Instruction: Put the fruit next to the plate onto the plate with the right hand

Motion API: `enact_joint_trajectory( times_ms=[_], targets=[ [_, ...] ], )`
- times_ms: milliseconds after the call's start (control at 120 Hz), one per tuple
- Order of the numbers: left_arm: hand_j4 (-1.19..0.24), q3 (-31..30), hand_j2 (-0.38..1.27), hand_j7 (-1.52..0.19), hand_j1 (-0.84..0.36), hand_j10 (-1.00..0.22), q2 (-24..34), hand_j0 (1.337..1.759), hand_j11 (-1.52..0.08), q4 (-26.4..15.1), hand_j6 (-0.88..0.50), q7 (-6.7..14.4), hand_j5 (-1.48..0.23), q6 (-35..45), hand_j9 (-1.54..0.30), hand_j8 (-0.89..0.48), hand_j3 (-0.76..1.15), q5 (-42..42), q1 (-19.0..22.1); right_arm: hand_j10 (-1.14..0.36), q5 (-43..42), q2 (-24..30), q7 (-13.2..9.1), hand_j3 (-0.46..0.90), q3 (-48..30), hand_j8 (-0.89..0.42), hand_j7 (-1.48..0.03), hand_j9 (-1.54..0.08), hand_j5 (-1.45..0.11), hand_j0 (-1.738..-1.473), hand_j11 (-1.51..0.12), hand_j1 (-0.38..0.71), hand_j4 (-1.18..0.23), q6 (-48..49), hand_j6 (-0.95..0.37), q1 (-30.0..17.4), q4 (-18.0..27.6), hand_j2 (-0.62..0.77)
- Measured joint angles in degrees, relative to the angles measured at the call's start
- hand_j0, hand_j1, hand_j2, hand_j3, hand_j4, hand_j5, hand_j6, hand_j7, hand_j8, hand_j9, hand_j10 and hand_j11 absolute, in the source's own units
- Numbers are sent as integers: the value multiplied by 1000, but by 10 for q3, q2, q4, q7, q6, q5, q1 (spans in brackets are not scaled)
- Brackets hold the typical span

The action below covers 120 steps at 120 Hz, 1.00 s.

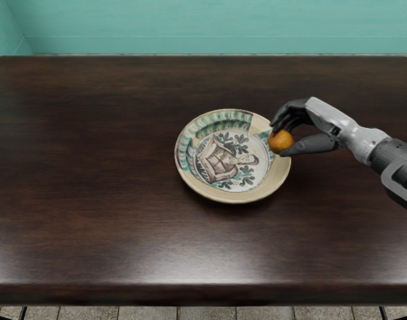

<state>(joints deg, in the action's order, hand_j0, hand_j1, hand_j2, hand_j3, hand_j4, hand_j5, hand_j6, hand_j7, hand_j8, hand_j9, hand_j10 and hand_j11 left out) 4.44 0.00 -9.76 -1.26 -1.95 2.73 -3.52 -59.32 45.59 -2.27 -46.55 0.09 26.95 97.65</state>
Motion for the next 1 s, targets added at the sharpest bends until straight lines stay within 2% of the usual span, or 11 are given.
enact_joint_trajectory(
  times_ms=[275, 442, 625, 792, 908, 1000],
  targets=[
    [0, 0, 0, 0, 349, 0, 0, 1658, 0, 0, 0, 0, 0, 0, 0, 0, 0, 0, 0, -540, 0, -25, -11, 0, 1, -458, -840, -845, -857, -1658, -842, 300, -637, 3, -646, 6, 0, 273],
    [0, 0, 0, 0, 349, 0, 0, 1658, 0, 0, 0, 0, 0, 0, 0, 0, 0, 0, 0, -525, 0, -30, -20, 0, 3, -467, -749, -751, -758, -1658, -750, 264, -571, 3, -576, 11, 0, 130],
    [0, 0, 0, 0, 349, 0, 0, 1658, 0, 0, 0, 0, 0, 0, 0, 0, 0, 0, 0, -338, 0, -28, -22, 0, 1, -315, -466, -467, -470, -1658, -466, 48, -357, 2, -360, 12, -1, 30],
    [0, 0, 0, 0, 349, 0, 0, 1658, 0, 0, 0, 0, 0, 0, 0, 0, 0, 0, 0, -221, 0, -20, -23, 0, 0, -211, -297, -298, -299, -1658, -298, -90, -229, 2, -231, 13, -1, 0],
    [0, 0, 0, 0, 349, 0, 0, 1658, 0, 0, 0, 0, 0, 0, 0, 0, 0, 0, 0, -136, 0, 10, -27, 0, -2, -131, -182, -182, -183, -1658, -182, -191, -141, 12, -142, 13, -1, -1],
    [0, 0, 0, 0, 349, 0, 0, 1658, 0, 0, 0, 0, 0, 0, 0, 0, 0, 0, 0, -93, 24, 50, -29, 0, -27, -90, -123, -123, -124, -1658, -123, -243, -96, 65, -98, 12, -8, 0]
  ],
)
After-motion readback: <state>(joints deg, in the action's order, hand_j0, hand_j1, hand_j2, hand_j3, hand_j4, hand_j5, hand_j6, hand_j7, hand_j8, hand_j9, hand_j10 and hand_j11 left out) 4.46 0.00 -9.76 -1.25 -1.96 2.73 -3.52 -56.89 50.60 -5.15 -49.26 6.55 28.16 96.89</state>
